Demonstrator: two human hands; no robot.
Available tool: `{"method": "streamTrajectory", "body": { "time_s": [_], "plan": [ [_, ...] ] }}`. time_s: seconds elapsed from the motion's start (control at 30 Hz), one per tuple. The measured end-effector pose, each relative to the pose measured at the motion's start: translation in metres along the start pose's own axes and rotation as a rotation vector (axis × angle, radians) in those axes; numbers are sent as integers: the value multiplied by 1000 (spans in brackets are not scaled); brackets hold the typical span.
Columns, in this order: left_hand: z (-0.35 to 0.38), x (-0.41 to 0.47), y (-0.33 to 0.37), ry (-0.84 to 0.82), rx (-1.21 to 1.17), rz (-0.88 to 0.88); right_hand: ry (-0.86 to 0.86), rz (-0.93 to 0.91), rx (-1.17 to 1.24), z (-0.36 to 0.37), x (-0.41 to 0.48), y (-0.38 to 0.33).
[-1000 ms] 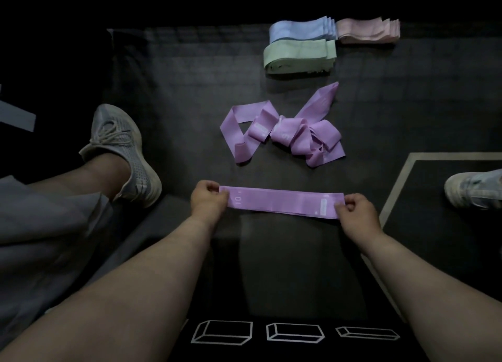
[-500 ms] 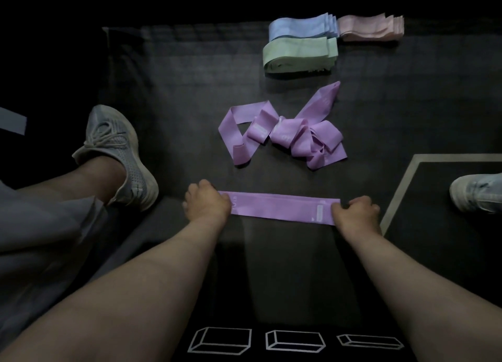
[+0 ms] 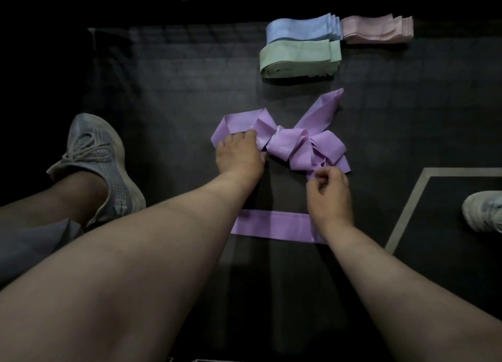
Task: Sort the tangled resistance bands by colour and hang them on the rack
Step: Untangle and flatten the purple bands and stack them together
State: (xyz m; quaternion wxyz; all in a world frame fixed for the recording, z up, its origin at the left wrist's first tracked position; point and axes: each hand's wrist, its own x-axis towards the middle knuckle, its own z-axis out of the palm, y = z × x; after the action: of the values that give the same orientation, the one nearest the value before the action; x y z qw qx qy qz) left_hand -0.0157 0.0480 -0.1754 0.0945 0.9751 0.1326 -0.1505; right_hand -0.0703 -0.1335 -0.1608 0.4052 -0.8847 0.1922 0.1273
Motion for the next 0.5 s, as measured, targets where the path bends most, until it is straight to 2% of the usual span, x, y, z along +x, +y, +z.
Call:
{"method": "streamTrajectory", "body": {
  "time_s": [0.1,0.33,0.5],
  "plan": [
    [9,11,-1,-79,59,-36,-52,-34,34,14,1,-7],
    [-9,14,-11,77,-36,-97,-140,-61,9,17,-1,-15],
    [-59,4,-25,157,-315,-152,-196,7,103,6,-14,-36]
  ]
}}
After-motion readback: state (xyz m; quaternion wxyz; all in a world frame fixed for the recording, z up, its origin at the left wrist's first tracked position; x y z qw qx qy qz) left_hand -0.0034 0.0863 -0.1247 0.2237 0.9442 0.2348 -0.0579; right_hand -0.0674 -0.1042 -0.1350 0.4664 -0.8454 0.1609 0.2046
